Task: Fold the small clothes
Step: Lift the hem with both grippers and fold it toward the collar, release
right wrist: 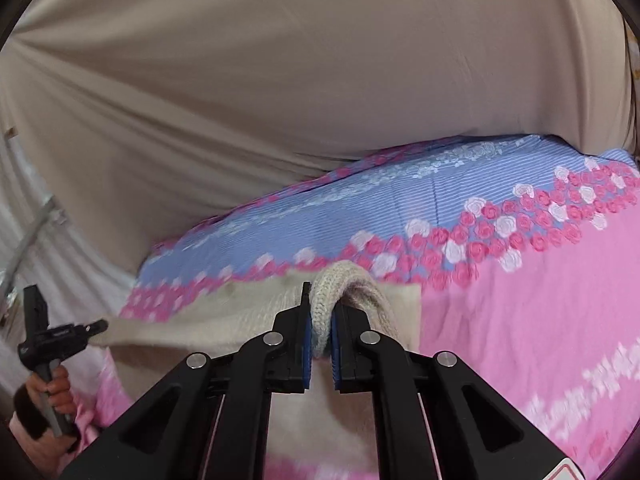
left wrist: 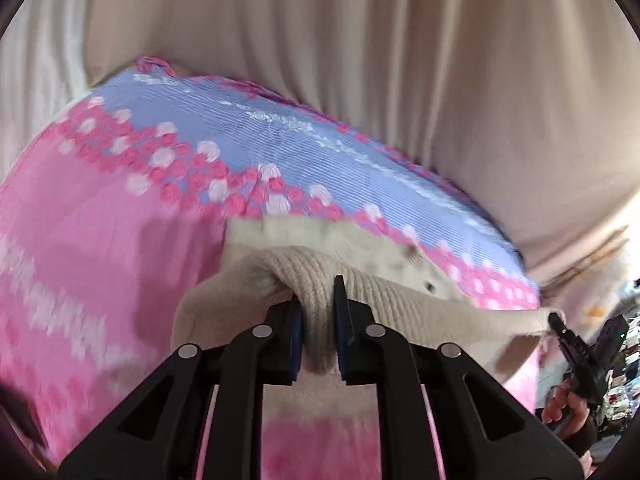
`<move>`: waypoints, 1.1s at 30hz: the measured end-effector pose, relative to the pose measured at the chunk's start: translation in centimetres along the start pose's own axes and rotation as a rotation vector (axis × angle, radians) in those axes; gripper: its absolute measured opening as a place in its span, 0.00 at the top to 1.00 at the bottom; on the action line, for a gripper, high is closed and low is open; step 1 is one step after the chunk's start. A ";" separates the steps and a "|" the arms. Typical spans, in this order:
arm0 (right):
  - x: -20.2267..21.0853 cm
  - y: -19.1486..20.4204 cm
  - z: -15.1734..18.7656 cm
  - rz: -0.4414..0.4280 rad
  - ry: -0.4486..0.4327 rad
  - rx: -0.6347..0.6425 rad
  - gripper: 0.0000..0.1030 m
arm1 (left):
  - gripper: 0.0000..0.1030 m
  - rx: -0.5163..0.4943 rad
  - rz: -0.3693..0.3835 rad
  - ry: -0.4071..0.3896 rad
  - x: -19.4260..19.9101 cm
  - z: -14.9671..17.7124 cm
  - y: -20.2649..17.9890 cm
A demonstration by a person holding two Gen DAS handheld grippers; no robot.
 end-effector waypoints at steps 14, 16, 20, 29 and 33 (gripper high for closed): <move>-11.1 -5.1 -0.1 0.144 0.099 -0.206 0.53 | 0.52 0.068 -0.164 0.054 -13.5 -4.6 3.3; -9.6 -5.1 -0.4 0.132 0.053 -0.202 0.50 | 0.40 0.053 -0.193 -0.022 -11.5 -5.3 3.5; -8.7 -2.6 0.0 0.084 0.118 -0.086 0.67 | 0.40 -0.018 -0.186 -0.022 -9.7 -4.6 2.1; -14.9 -2.3 3.2 0.216 0.297 -0.022 0.89 | 0.42 -0.125 -0.330 0.161 -17.5 0.4 0.4; -11.7 -1.8 2.7 0.234 0.231 0.021 0.74 | 0.40 -0.140 -0.309 0.120 -15.3 0.1 -0.2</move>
Point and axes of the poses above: each gripper's, at about its wrist camera, not at the fingertips, and x roughly against the way its jaws point, y to its left, z to its underside, the point moved 5 cm from there along -x, roughly the way its jaws point
